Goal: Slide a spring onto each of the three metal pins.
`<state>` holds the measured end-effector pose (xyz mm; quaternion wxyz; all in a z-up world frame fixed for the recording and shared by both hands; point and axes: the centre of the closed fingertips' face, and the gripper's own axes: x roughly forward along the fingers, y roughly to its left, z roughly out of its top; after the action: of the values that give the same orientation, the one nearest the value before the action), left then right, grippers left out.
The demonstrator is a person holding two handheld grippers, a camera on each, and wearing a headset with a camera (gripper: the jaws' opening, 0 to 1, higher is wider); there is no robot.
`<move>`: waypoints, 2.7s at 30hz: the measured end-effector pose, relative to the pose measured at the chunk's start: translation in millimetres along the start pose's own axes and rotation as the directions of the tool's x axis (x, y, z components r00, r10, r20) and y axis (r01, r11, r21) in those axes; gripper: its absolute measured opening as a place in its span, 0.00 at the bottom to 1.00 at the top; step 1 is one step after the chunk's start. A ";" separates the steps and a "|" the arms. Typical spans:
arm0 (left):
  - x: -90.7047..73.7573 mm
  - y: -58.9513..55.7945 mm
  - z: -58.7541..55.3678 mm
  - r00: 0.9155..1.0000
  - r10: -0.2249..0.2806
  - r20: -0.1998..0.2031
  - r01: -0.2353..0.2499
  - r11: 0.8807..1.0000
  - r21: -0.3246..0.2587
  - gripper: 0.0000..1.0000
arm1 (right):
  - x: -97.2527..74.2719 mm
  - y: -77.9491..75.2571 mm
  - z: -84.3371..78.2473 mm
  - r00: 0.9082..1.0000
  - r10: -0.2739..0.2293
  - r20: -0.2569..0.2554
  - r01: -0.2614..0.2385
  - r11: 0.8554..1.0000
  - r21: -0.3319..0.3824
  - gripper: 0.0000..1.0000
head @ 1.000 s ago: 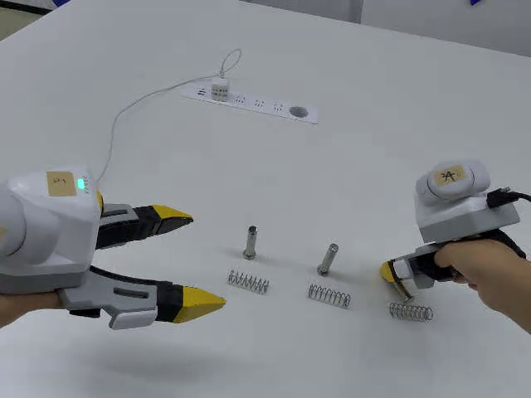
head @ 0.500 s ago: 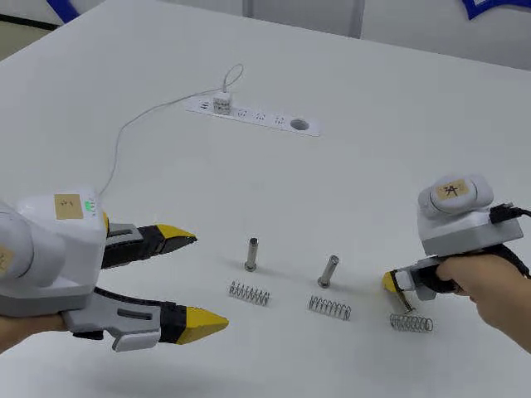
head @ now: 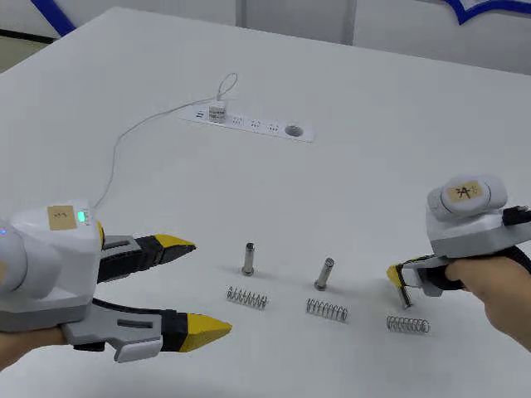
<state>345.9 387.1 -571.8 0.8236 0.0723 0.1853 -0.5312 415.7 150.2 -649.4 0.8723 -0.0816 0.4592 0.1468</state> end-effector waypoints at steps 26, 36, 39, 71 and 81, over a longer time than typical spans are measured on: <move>-1.7 -10.0 0.7 1.000 -0.004 0.004 0.004 1.000 -0.014 0.67 | -15.3 0.1 1.4 0.976 0.047 0.214 -0.036 0.998 -0.056 0.08; 2.1 -16.2 -2.7 1.000 -0.014 -0.002 0.014 1.000 -0.022 0.66 | -24.1 0.7 -5.3 0.966 0.043 0.254 -0.037 0.999 -0.027 0.08; 2.1 -17.8 -2.0 1.000 -0.017 0.002 0.017 1.000 -0.023 0.66 | -25.3 1.3 -7.7 0.966 0.034 0.255 -0.023 0.999 -0.046 0.08; -0.9 -21.5 -0.9 1.000 -0.020 0.001 0.020 1.000 -0.013 0.65 | -30.3 -1.8 -16.1 0.977 0.041 0.209 -0.021 0.995 -0.098 0.10; -2.6 -20.9 -5.8 1.000 -0.013 -0.009 0.013 1.000 -0.016 0.66 | -34.2 -6.5 -21.7 0.981 0.052 0.186 -0.026 0.990 -0.140 0.15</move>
<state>324.8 382.3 -574.6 0.8198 0.0669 0.1936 -0.5347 382.7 131.9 -633.4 0.9012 -0.1180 0.3647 0.2021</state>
